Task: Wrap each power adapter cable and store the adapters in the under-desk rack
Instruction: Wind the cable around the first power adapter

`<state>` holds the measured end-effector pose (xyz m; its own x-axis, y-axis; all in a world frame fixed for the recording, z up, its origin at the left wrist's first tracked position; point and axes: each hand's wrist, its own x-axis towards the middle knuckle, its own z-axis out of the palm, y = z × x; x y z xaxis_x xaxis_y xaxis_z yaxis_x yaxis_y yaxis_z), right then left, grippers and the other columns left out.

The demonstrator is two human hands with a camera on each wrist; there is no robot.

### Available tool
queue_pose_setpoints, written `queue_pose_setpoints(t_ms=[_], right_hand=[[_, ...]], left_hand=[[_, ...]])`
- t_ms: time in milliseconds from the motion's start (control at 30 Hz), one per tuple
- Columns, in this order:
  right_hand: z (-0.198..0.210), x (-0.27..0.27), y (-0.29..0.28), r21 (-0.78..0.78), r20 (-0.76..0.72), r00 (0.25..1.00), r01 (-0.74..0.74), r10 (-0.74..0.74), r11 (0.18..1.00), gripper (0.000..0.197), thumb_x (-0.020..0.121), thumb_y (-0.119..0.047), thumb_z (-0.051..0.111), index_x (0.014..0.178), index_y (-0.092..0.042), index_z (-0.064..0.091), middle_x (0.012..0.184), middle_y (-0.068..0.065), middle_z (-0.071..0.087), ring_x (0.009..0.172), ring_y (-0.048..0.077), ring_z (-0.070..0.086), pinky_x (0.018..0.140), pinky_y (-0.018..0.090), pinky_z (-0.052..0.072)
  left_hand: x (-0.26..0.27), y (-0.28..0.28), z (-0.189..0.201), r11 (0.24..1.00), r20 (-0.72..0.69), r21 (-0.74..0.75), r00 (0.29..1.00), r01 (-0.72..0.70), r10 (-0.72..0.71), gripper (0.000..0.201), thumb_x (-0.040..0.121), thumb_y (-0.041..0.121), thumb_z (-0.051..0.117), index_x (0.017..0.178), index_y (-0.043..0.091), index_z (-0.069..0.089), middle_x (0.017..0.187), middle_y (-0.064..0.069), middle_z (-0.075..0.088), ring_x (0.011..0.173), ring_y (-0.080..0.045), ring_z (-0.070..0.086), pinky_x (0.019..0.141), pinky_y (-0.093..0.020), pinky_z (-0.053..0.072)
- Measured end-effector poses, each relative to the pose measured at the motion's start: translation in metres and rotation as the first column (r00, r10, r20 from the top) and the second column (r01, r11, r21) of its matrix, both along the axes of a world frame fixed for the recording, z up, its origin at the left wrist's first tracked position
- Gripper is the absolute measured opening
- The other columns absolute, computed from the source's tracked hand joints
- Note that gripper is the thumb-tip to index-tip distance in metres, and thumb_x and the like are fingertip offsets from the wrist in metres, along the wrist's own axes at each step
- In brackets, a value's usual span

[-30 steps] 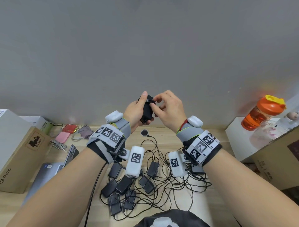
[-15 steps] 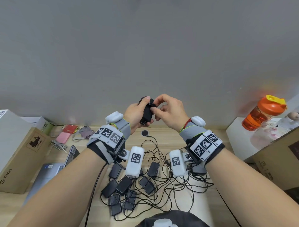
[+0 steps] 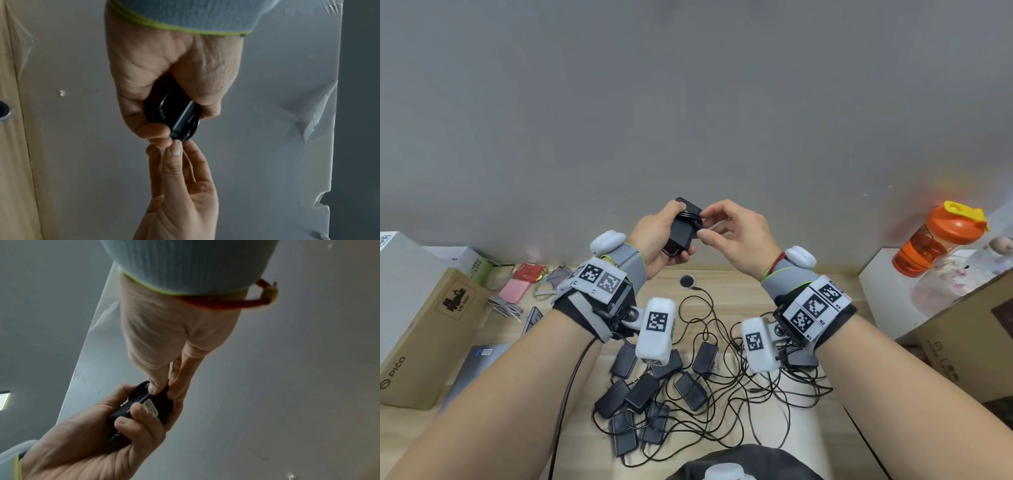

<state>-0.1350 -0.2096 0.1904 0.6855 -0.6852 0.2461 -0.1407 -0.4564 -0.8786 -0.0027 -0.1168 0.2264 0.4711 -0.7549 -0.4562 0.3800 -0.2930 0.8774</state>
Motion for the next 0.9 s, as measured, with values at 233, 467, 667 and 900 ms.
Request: queue_pose_setpoints(t_ms=[233,467,667,900], right_hand=[[-0.002,-0.002,-0.003,-0.006,0.056,0.998,0.021,-0.021,1.0,0.019,0.079,-0.016,0.08,0.084,-0.02,0.062,0.075,-0.013,0.06,0.065,0.004,0.056,0.067,0.021,0.05],[-0.004,-0.004,-0.002,0.02,0.057,0.998,0.026,-0.027,0.999,0.02,0.079,-0.021,0.078,0.077,-0.022,0.058,0.067,-0.01,0.058,0.057,0.008,0.053,0.063,0.028,0.049],[0.002,-0.001,0.001,-0.219,-0.011,0.992,0.118,-0.124,0.969,0.02,0.076,-0.021,0.073,0.07,-0.012,0.057,0.056,-0.007,0.054,0.054,0.011,0.047,0.057,0.015,0.039],[0.002,0.003,0.002,-0.359,-0.048,0.987,0.124,-0.15,0.925,0.027,0.073,-0.037,0.062,0.061,-0.017,0.048,0.049,-0.002,0.046,0.05,0.018,0.037,0.053,0.021,0.035]], left_hand=[[-0.003,0.001,0.003,0.997,0.014,-0.012,0.997,0.072,-0.071,0.032,0.094,0.04,0.058,0.099,0.009,0.061,0.075,-0.01,0.061,0.05,-0.024,0.056,0.045,-0.024,0.043],[-0.007,0.003,0.003,0.994,0.02,-0.016,0.994,0.106,-0.106,0.037,0.094,0.042,0.058,0.106,0.008,0.06,0.075,-0.009,0.06,0.051,-0.023,0.056,0.046,-0.025,0.045],[-0.015,0.0,0.003,0.994,0.046,0.0,0.993,0.11,-0.11,0.031,0.094,0.04,0.056,0.098,0.01,0.06,0.074,-0.009,0.056,0.048,-0.023,0.056,0.045,-0.024,0.044],[-0.017,-0.004,0.005,0.995,0.078,0.025,0.992,0.097,-0.098,0.023,0.093,0.031,0.054,0.088,0.01,0.059,0.068,-0.009,0.057,0.048,-0.026,0.054,0.049,-0.026,0.044]])
